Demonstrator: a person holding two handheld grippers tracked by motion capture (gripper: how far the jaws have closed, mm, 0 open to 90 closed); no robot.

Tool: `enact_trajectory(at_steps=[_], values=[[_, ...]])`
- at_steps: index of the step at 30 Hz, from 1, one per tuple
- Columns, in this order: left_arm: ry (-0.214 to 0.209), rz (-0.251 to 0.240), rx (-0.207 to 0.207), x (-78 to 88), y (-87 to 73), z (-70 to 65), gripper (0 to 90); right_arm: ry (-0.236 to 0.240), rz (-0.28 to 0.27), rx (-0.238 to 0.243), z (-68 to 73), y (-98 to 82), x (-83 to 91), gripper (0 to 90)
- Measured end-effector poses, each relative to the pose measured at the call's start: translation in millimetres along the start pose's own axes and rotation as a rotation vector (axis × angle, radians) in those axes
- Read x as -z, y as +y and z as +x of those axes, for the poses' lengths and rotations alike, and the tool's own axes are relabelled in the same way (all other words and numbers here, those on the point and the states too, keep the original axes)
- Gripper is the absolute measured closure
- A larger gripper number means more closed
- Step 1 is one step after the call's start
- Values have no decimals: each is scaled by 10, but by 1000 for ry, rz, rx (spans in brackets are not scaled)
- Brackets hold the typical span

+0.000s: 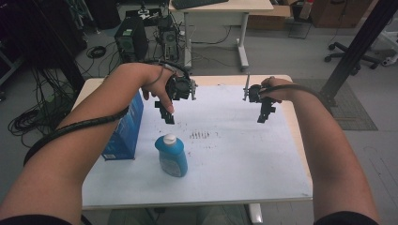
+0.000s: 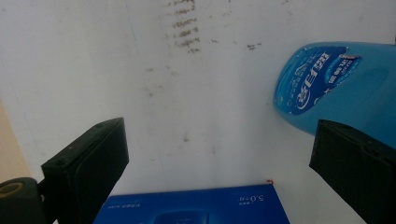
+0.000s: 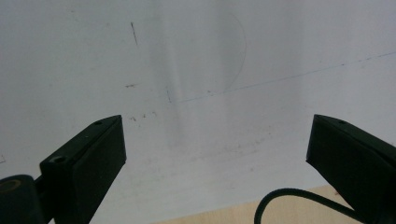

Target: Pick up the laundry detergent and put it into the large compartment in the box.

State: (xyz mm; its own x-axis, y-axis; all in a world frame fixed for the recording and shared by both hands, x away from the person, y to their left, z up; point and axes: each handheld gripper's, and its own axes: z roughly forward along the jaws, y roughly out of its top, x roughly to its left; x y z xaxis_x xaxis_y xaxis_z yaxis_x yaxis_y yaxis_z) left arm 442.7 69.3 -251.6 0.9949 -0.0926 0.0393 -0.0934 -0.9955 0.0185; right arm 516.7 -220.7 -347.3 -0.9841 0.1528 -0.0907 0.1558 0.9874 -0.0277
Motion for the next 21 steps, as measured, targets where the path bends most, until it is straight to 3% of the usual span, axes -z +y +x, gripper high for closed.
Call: enact_trajectory(at_steps=[11, 21], values=[[2, -6, 4, 17, -6, 3, 46, 5, 0, -7, 0, -39, -18, 43], [15, -10, 7, 129, -17, -15, 46, 8, -2, -7, 8, -26, -31, 44]])
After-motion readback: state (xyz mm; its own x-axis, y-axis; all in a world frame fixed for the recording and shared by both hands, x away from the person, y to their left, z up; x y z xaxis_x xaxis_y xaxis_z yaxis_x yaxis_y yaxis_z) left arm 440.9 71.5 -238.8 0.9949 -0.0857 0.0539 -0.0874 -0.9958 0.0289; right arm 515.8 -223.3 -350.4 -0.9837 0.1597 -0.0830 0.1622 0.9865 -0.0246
